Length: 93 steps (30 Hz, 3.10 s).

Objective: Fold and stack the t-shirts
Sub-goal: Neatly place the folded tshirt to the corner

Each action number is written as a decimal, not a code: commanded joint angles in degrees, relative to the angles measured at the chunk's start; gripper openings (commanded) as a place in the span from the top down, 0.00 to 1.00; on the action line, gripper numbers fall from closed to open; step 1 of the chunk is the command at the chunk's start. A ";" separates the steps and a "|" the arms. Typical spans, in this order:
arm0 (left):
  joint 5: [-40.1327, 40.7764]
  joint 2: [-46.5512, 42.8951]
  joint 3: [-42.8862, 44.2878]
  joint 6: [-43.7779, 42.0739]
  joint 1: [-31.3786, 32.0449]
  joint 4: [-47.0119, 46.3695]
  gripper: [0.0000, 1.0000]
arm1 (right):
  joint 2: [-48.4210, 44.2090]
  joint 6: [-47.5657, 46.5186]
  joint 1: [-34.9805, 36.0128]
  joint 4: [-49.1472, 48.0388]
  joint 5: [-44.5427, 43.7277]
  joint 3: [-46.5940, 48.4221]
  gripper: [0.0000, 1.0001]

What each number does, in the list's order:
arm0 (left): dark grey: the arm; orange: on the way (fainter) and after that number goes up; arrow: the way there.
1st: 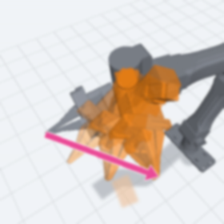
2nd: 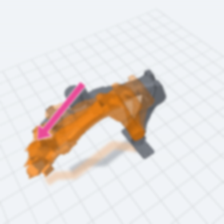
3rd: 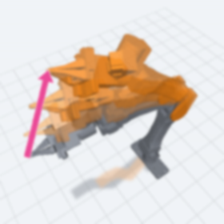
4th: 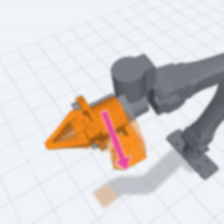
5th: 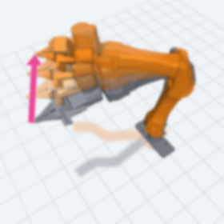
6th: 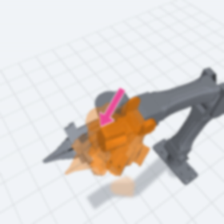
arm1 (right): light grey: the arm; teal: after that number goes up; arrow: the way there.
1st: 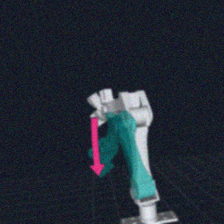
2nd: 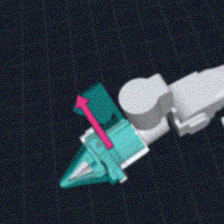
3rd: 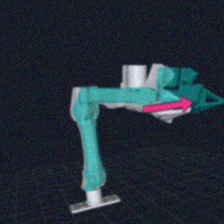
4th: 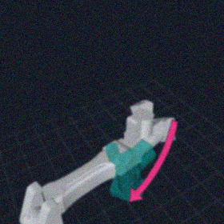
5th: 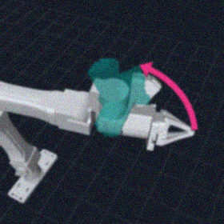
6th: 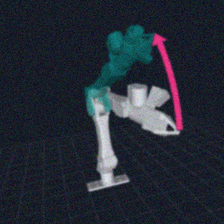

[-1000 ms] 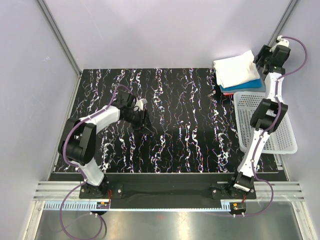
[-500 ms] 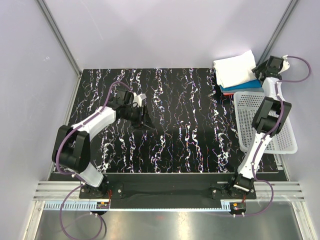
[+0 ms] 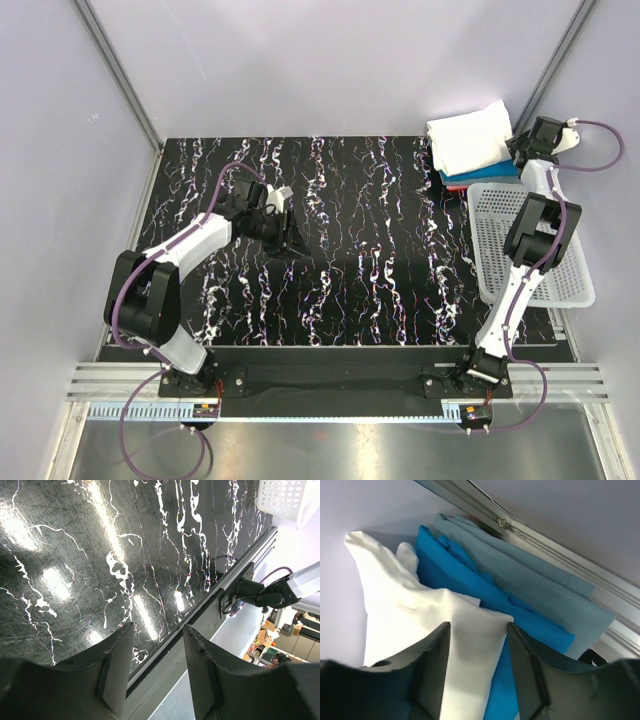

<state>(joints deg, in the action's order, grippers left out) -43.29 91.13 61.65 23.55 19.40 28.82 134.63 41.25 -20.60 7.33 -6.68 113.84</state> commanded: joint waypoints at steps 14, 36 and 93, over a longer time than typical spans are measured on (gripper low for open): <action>-1.80 -1.92 -0.21 0.18 -0.24 -1.57 0.51 | -4.19 8.67 -0.76 -4.43 -5.45 -4.24 0.43; -2.33 -3.42 -0.91 0.71 -0.24 -2.36 0.51 | -17.38 4.10 -0.32 -6.28 -7.91 -13.47 1.00; 1.36 -4.46 4.61 2.46 -0.24 -4.46 0.50 | -17.61 -12.17 -0.85 23.22 8.41 13.01 0.55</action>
<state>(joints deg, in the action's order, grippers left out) -41.85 90.04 62.61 24.47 19.40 28.58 129.08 29.82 -21.06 23.18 -4.03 125.34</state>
